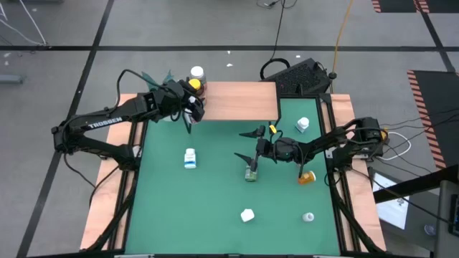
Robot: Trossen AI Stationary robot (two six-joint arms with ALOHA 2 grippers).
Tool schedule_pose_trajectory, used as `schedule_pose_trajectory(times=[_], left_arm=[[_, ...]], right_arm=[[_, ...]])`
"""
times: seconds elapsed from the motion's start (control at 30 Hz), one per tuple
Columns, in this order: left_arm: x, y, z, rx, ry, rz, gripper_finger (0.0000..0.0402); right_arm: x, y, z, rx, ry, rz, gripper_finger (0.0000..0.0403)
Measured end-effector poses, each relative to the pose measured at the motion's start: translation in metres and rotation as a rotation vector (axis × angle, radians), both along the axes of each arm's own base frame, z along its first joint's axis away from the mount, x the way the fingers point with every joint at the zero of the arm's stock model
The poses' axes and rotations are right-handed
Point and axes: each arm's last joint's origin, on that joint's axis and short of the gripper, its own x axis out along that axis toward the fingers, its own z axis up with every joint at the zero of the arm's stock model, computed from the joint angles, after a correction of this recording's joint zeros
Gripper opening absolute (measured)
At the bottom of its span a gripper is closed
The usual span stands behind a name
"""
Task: Pick and place medicine bottles onto shelf by color
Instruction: Put the violet pill bottle on the shelf
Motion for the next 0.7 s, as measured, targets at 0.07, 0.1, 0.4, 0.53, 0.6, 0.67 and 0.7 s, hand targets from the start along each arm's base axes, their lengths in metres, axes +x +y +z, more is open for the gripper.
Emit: schedule_pose_trajectory(times=[0.07, 0.1, 0.4, 0.53, 0.6, 0.67, 0.7], left_arm=[[0.000, 0.000, 0.000, 0.002, -0.004, 0.000, 0.0238], [0.000, 0.000, 0.001, 0.004, -0.008, 0.000, 0.0238], [0.003, 0.003, 0.002, 0.027, -0.024, -0.004, 0.0239], [0.009, 0.006, -0.003, 0.028, -0.009, -0.002, 0.0239], [0.010, 0.008, -0.004, 0.029, 0.000, -0.002, 0.0239], [0.012, 0.009, -0.005, 0.032, -0.006, -0.001, 0.0239], [0.012, 0.009, -0.005, 0.032, -0.003, -0.002, 0.0239]], right_arm=[[0.000, 0.000, 0.000, 0.000, 0.000, 0.000, 0.0375], [0.000, 0.000, 0.000, 0.000, 0.000, 0.000, 0.0375], [0.000, 0.000, 0.000, 0.000, 0.000, 0.000, 0.0375], [0.000, 0.000, 0.000, 0.000, 0.000, 0.000, 0.0375], [0.000, 0.000, 0.000, 0.000, 0.002, 0.000, 0.0375], [0.000, 0.000, 0.000, -0.003, 0.005, 0.001, 0.0375], [0.000, 0.000, 0.000, -0.006, 0.006, 0.000, 0.0375]])
